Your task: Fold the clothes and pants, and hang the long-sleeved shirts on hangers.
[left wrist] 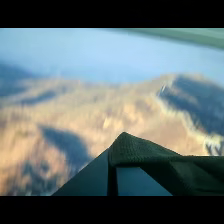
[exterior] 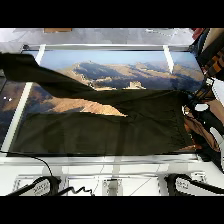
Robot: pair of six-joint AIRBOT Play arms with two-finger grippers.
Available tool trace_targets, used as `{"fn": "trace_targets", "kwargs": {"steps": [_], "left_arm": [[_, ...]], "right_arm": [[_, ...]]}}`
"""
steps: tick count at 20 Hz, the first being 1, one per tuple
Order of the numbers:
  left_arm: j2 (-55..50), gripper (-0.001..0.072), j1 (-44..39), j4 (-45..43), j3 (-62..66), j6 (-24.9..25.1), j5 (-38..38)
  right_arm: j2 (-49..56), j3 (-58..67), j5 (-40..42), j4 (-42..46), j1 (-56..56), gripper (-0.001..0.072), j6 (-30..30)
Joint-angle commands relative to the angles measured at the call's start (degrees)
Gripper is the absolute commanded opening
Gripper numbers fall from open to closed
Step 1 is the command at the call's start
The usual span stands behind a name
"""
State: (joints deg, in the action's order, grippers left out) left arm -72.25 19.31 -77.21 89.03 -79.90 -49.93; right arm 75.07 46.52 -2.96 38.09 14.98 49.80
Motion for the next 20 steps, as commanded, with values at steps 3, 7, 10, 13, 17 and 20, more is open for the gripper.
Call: {"fn": "trace_targets", "kwargs": {"steps": [3,7,10,13,17,20], "left_arm": [[-8.41,0.0014,-0.5,-11.69,0.07,-12.24,-18.78],[-17.97,0.0016,-1.27,-10.6,0.07,-12.26,-24.9],[-22.05,0.0017,-1.25,-3.32,0.07,-12.24,-17.92],[-23.23,0.0017,-1.25,4.52,0.07,-12.28,-6.99],[-23.21,0.0519,-1.25,10.51,0.07,-12.33,6.97],[-23.15,0.0717,-0.9,9.99,0.07,-12.28,8.09]], "right_arm": [[-0.02,0.04,-0.24,1.2,0.02,0.0023,0.02],[-0.02,0.02,-0.26,1.2,0.02,0.0023,0.02],[-0.02,0.02,-0.26,1.22,0.02,0.0023,0.02],[-0.02,0.02,-0.55,1.2,0.02,0.0023,0.02],[0.0,0.02,-0.79,1.2,0.02,0.0023,0.02],[0.0,0.02,-1.14,1.2,0.02,0.0023,0.02]]}}
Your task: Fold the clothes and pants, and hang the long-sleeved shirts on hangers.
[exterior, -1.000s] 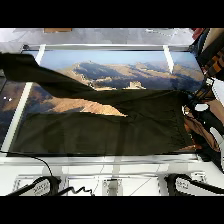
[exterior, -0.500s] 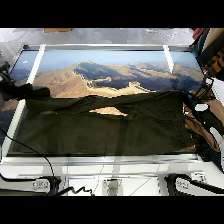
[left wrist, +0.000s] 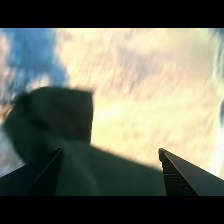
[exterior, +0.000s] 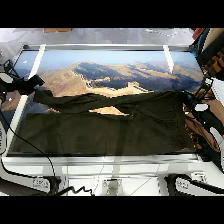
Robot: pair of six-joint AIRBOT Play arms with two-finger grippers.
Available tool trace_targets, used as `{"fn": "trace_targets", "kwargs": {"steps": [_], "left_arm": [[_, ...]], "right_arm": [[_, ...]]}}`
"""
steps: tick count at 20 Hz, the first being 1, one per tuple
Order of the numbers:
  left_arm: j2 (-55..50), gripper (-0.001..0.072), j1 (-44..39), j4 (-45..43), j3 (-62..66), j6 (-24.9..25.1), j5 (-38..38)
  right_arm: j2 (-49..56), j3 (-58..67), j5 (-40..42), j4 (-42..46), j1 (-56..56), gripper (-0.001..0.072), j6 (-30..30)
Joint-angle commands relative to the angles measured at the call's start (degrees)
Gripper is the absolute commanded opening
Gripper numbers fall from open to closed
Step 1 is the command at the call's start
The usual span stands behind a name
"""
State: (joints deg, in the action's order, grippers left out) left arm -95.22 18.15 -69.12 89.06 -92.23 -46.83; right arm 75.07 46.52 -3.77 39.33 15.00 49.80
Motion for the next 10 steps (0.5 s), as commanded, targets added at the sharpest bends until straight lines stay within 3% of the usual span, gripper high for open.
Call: {"fn": "trace_targets", "kwargs": {"steps": [1,6,8,10], "left_arm": [[-0.17,0.0716,0.76,0.48,0.04,0.02,4.11],[-0.33,0.0713,6.45,-9.55,0.02,0.04,-10.47],[-0.57,0.0643,9.62,-9.09,-0.02,0.31,-15.82],[-1.16,0.0642,13.22,-3.23,-0.13,6.69,-21.2]], "right_arm": [[0.0,0.02,-0.35,-0.04,0.0,0.0023,0.02],[0.0,0.02,-0.35,-0.04,0.0,0.0023,0.02],[0.0,0.02,-0.35,-0.02,0.0,0.0023,0.02],[0.0,0.02,-0.35,-0.04,0.0,0.0023,0.02]]}}
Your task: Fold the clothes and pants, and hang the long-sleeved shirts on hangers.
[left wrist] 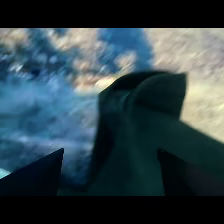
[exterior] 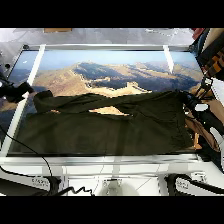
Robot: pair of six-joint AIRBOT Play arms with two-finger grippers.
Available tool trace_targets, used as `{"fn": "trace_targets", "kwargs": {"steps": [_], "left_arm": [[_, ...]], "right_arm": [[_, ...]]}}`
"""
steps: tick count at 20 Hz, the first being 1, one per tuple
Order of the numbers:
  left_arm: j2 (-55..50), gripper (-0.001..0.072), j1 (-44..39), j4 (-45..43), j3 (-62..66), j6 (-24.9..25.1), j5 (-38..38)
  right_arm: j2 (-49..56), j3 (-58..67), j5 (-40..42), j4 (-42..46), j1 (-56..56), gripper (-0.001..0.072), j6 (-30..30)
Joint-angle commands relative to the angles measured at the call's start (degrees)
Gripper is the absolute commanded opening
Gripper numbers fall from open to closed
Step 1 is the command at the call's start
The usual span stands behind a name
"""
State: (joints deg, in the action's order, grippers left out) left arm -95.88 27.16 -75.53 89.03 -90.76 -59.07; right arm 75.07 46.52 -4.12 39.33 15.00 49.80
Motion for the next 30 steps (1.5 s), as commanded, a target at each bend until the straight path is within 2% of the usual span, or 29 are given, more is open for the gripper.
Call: {"fn": "trace_targets", "kwargs": {"steps": [1,2,4,9,11,14,15,17,18,19,30], "left_arm": [[-0.92,0.0637,5.46,6.08,-0.13,9.6,-11.39],[-1.27,0.0629,6.27,7.98,-0.39,13.99,-13.4],[-1.88,0.0629,6.51,8.35,-1.36,18.25,-14.56],[-5.07,0.0628,5.16,9.33,-2.58,18.21,-14.49],[-6.47,0.0587,4.66,10.16,-2.6,18.25,-13.7],[-8.76,0.0582,3.72,10.29,-2.58,18.51,-13.18],[-9.29,0.0512,3.39,10.73,-2.58,19.28,-13.14],[-9.6,0.0279,2.64,12.66,-2.58,20.98,-12.55],[-9.44,0.0123,2.54,13.86,-2.47,21.99,-12.15],[-9.29,0.0018,2.49,15.3,-2.16,22.93,-12.11],[-7.32,0.0017,2.6,17.33,-0.63,23.08,-11.91]], "right_arm": [[0.0,0.02,0.0,-0.02,0.0,0.0023,0.02],[0.0,0.02,0.02,-0.02,0.0,0.0023,0.02],[0.0,0.02,0.02,-0.04,0.0,0.0023,0.02],[0.0,0.02,-0.04,-0.04,0.0,0.0023,0.02],[0.0,0.02,-0.24,-0.04,0.0,0.0024,0.02],[0.0,0.02,-0.94,-0.02,0.0,0.0023,0.02],[0.0,0.02,-0.96,-0.02,0.0,0.0023,0.02],[0.0,0.02,-0.96,-0.02,0.0,0.0023,0.02],[0.0,0.02,-0.96,-0.02,0.0,0.0023,0.02],[0.0,0.02,-0.96,-0.02,0.0,0.0023,0.02],[0.0,0.02,-2.75,-0.04,0.0,0.0023,0.02]]}}
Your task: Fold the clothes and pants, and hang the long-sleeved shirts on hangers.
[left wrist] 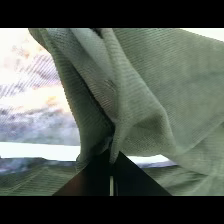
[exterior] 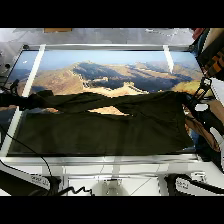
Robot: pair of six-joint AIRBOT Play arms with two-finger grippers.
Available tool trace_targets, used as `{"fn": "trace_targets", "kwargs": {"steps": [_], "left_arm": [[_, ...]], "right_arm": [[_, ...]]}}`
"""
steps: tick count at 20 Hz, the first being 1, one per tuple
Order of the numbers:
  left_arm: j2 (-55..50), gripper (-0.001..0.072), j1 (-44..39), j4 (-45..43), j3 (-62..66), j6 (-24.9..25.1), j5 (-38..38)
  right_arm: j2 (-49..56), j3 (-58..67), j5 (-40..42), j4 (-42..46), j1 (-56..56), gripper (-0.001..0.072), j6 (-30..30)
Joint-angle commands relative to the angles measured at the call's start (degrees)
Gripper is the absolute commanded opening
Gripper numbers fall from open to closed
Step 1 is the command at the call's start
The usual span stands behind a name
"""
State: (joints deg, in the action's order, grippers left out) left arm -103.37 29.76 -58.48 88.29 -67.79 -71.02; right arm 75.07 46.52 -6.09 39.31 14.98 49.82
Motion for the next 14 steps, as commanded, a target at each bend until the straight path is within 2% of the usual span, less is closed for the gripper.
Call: {"fn": "trace_targets", "kwargs": {"steps": [1,9,14], "left_arm": [[0.35,0.0017,0.0,0.28,0.11,0.11,0.04],[6.1,0.0017,0.0,0.28,2.71,0.81,0.07],[11.15,0.0017,0.0,0.31,2.95,1.36,0.02]], "right_arm": [[0.0,0.02,-0.72,0.0,0.02,0.0023,0.0],[0.0,0.02,-0.02,1.14,0.02,0.0023,0.0],[0.0,0.02,5.55,1.22,0.02,0.0023,0.0]]}}
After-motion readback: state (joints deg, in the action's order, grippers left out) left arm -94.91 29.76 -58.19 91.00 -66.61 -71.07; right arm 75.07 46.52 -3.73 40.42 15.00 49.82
